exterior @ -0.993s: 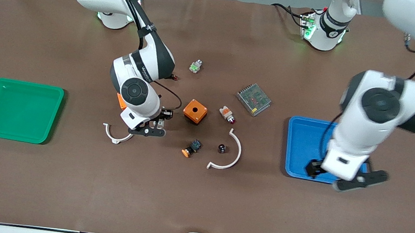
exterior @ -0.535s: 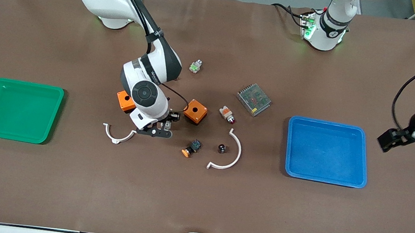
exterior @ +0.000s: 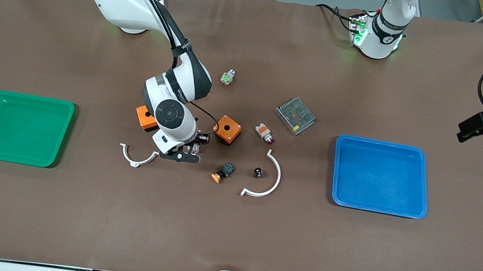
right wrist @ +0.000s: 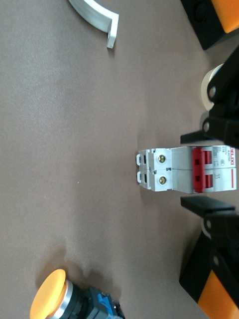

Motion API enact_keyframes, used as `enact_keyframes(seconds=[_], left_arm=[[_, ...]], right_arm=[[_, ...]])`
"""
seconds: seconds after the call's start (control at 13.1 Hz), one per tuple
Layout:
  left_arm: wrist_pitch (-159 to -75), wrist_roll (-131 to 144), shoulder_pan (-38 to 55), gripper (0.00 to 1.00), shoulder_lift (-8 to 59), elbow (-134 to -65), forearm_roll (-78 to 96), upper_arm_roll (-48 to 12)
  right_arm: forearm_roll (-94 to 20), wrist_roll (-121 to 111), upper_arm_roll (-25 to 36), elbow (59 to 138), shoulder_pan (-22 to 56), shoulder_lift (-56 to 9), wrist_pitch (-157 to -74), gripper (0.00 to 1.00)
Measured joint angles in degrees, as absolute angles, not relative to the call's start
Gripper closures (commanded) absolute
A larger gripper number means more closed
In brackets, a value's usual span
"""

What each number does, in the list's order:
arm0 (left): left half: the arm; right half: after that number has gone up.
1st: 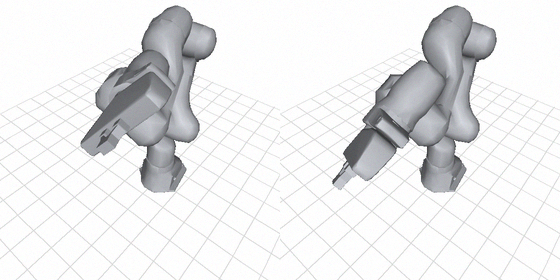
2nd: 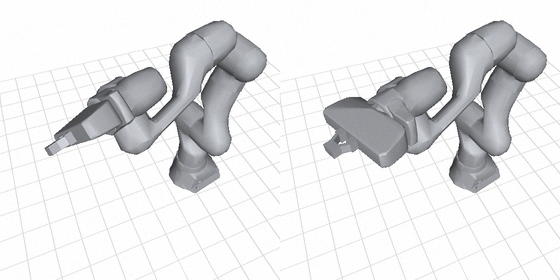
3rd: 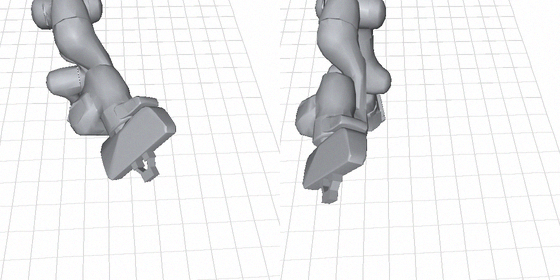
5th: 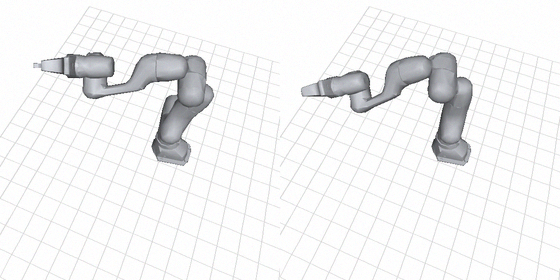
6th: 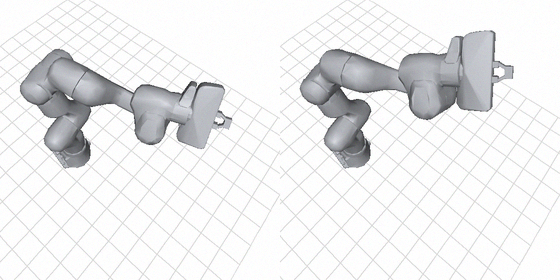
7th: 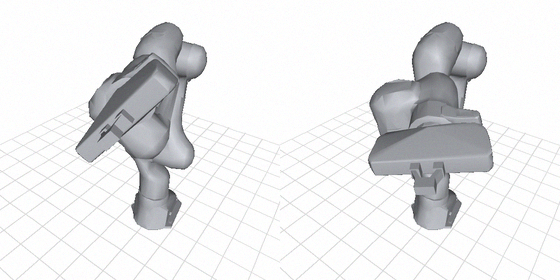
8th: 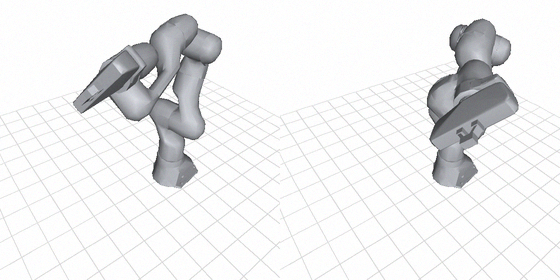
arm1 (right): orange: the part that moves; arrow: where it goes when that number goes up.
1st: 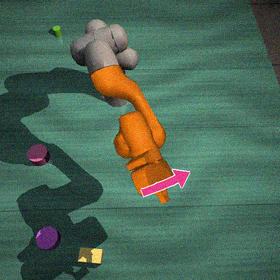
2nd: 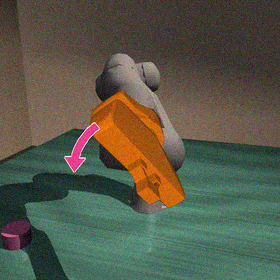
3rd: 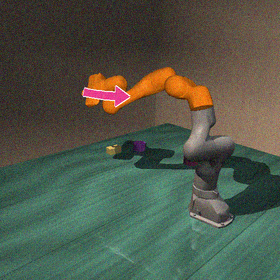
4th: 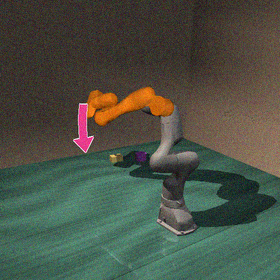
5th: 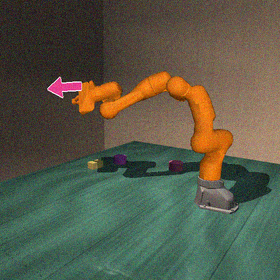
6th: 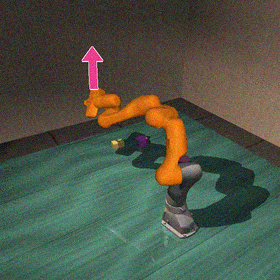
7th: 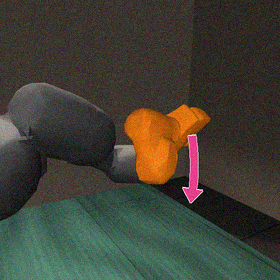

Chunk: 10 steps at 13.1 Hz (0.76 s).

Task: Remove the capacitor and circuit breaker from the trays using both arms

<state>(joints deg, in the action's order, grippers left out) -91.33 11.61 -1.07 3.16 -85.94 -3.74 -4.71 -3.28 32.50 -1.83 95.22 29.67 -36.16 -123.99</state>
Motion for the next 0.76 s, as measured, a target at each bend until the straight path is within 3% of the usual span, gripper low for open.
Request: enact_keyframes(seconds=[0.31, 0.53, 0.76], left_arm=[[-90.34, 10.26, 0.46, 0.00, -0.72, -89.20, -3.13, -2.41], [-87.76, 10.17, 0.89, 0.00, -1.29, -89.50, -2.82, -3.93], [-87.14, 10.19, 1.21, 0.00, -1.57, -89.52, -2.81, -5.50]], right_arm=[[-3.29, 33.42, -1.30, 93.28, 29.52, -29.42, -112.26, 0.01], [-3.29, 32.87, -0.73, 94.46, 27.90, -17.93, -100.84, 0.00], [-3.28, 24.95, -0.50, 101.60, 21.79, -5.36, -97.05, 0.00]])
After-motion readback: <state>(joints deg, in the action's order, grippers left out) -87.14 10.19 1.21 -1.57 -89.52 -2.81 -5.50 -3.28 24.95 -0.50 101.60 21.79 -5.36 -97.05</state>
